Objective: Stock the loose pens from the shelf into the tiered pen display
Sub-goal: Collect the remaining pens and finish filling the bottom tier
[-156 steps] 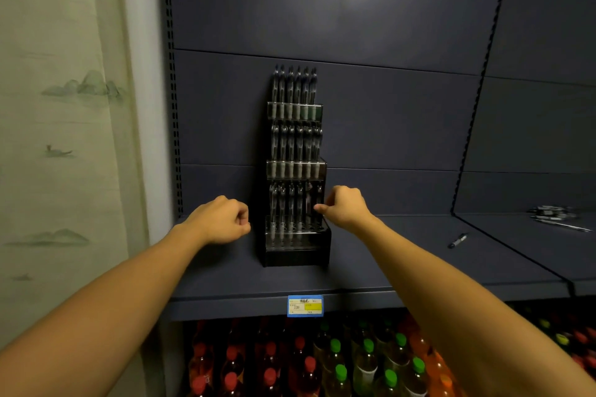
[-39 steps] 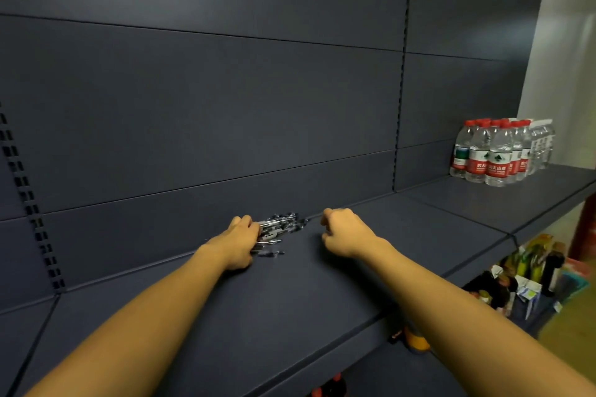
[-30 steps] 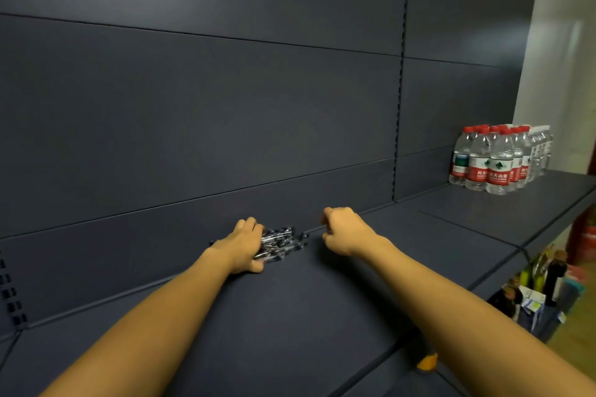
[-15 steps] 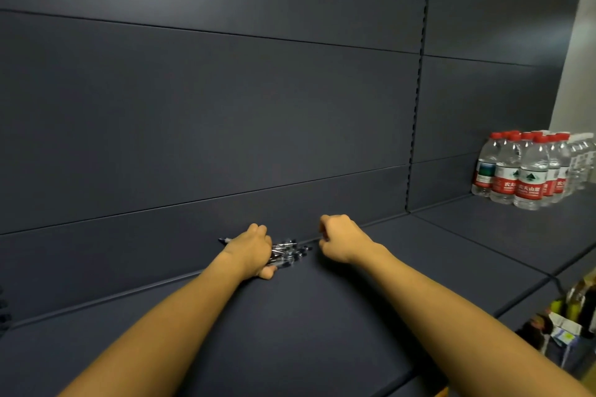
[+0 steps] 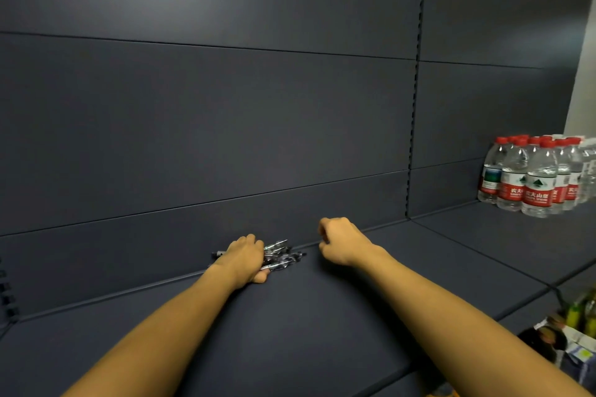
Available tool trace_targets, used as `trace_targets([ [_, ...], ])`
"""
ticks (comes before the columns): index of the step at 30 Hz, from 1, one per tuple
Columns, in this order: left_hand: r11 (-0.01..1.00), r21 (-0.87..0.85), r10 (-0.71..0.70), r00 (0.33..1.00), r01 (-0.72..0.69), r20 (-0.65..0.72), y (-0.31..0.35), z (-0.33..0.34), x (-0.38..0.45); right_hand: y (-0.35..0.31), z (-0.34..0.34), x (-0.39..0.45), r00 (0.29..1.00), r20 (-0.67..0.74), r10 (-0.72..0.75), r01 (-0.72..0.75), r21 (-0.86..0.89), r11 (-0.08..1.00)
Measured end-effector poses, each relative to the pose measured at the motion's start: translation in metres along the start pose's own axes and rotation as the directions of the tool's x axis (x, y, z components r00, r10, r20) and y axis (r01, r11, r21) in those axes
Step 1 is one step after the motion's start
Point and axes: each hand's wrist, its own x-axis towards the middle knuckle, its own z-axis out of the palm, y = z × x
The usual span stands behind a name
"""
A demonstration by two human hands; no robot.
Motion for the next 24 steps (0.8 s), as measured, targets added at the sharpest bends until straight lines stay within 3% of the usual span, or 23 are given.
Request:
trace_targets([
  [5,0.998,-0.058,-0.022,0.999,0.024,0.035,0.002,-0.003,0.003,0.000,0.001,-0.001,1.000,0.001,-0.004,0.004,0.003,1.000],
  [12,0.999,-0.035,-0.009,1.000,0.008,-0.017,0.002,0.002,0.004,0.003,0.003,0.003,1.000,0.003,-0.003,0.003,-0.020,1.000],
  [24,1.000,-0.014,-0.018,0.990,0.020,0.143,0.006,-0.010,0.006,0.003,0.005,0.005,1.000,0.012,-0.027,0.028,-0.012,1.000],
])
